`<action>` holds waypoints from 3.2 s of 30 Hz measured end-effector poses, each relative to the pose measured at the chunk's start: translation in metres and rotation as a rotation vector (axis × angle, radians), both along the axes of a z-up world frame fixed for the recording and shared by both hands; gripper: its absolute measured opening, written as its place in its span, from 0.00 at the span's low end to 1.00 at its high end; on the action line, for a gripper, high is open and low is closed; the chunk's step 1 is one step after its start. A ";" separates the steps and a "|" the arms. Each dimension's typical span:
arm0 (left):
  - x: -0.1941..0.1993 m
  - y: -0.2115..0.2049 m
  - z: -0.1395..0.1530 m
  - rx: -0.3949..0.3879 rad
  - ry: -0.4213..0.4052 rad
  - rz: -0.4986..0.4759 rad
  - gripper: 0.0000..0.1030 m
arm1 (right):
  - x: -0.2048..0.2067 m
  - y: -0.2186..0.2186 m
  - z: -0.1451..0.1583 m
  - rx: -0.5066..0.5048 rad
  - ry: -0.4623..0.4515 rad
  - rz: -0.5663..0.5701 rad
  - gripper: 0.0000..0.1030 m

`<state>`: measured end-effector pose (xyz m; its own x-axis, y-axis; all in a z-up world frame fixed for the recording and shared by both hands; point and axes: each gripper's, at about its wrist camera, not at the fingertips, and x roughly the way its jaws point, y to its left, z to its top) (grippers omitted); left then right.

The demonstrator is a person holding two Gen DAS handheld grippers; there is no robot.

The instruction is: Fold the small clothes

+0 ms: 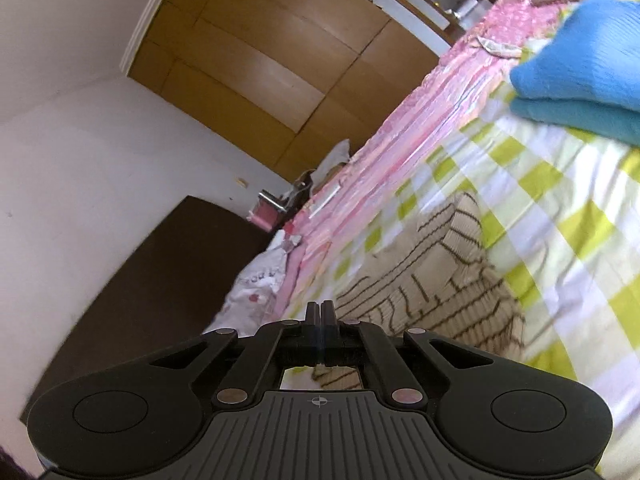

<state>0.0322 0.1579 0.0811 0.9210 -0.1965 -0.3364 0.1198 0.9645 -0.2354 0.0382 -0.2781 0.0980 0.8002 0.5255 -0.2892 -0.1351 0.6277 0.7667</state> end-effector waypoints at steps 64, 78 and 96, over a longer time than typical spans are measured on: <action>0.072 -0.020 -0.007 0.273 0.131 -0.207 0.11 | 0.099 0.061 -0.009 -0.641 -0.019 0.307 0.05; 0.189 -0.009 -0.028 0.161 0.087 -0.066 0.11 | 0.228 0.040 -0.033 -0.567 -0.036 0.076 0.05; 0.206 -0.023 -0.073 0.150 0.188 0.018 0.11 | 0.219 0.070 -0.083 -0.818 -0.002 0.140 0.38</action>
